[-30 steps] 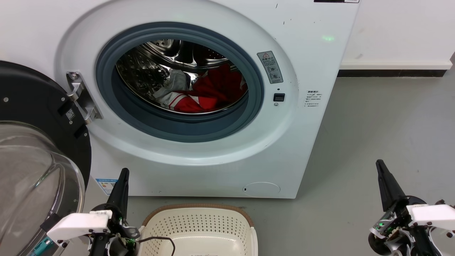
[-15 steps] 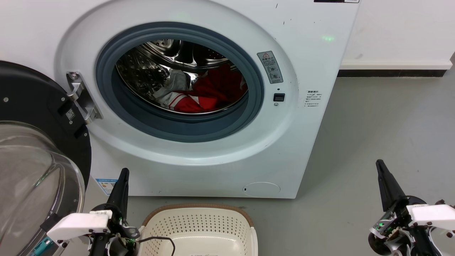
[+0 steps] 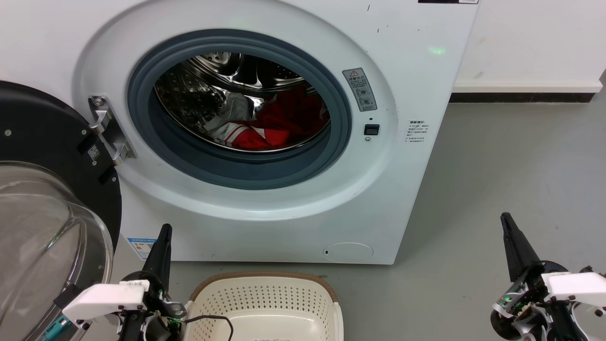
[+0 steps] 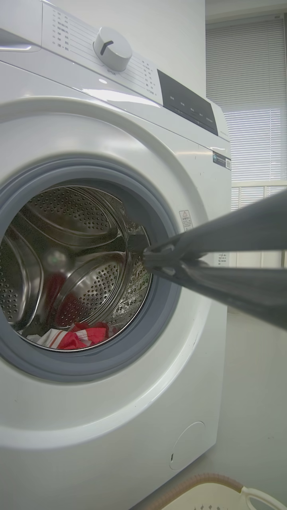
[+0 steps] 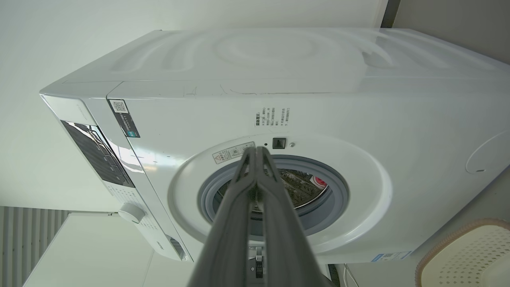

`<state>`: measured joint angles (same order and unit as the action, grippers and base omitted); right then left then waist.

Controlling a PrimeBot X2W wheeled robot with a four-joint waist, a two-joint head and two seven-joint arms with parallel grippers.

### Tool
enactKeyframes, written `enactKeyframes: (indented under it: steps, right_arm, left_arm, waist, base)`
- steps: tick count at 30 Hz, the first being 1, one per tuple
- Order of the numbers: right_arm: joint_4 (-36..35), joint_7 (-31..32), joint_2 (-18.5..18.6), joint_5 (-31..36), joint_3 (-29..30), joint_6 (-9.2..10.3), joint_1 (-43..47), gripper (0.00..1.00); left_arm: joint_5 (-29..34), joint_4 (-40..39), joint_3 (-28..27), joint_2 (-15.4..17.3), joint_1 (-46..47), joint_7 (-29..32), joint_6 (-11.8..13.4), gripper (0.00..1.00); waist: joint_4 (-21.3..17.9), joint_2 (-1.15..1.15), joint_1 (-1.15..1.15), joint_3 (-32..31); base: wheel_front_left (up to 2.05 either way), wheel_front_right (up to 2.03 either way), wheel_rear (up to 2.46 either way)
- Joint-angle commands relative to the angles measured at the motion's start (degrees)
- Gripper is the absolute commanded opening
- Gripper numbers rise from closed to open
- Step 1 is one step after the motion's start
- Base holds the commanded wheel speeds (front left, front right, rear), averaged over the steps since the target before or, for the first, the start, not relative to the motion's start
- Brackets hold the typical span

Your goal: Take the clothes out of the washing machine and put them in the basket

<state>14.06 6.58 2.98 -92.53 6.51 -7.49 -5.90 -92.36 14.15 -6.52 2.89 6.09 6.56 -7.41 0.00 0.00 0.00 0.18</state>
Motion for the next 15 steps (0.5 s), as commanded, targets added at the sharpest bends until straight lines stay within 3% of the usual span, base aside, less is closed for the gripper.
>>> enactKeyframes:
  steps: [1, 9, 10, 15]
  right_arm:
    - [0.1, -0.1, -0.2, 0.3, 0.0, 0.0, -0.7, 0.0]
    - [0.1, -0.1, -0.2, 0.3, 0.0, 0.0, -0.7, 0.0]
    - [0.0, 0.0, 0.0, 0.0, 0.0, 0.0, 0.0, 1.0]
    - [-0.6, -1.2, 0.0, 0.3, -0.7, 0.0, 0.5, 1.0]
  left_arm:
    - [-0.1, -0.2, -0.1, 0.0, 0.3, 0.1, -0.2, 0.0]
    - [-0.1, -0.2, -0.1, 0.0, 0.3, 0.1, -0.3, 0.0]
    - [0.0, 0.0, 0.0, 0.0, 0.0, 0.0, 0.0, 1.0]
    - [0.5, 0.0, 1.1, 0.0, -0.2, -1.1, 0.0, 1.0]
  waist:
    - [0.0, 0.0, 0.0, 0.0]
    - [0.0, 0.0, 0.0, 0.0]
    - [0.0, 0.0, 0.0, 0.0]
    - [-0.1, 0.0, 0.0, 0.0]
  base:
    - [0.0, 0.0, 0.0]
    - [0.0, 0.0, 0.0]
    - [0.0, 0.0, 0.0]
    - [0.0, 0.0, 0.0]
